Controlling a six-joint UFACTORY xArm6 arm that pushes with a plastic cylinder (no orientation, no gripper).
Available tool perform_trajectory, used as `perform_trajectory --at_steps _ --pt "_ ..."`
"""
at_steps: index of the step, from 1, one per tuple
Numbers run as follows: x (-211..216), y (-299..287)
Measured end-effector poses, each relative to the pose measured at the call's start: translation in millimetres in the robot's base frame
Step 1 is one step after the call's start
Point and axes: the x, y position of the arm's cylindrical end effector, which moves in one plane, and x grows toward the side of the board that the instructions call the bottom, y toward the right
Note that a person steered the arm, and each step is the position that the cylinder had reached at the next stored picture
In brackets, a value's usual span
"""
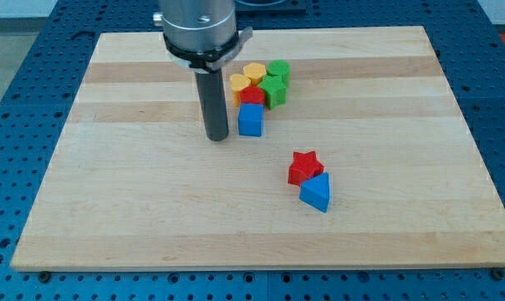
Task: Nudge the group of blocks a bit up
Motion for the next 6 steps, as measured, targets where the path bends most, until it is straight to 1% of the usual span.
perform_trajectory --at_steps 1,2,3,4,5,6 --pt "-2 -6" --pt "19 2" --pt "26 28" --pt "26 52" --pt "15 57" --pt "7 49"
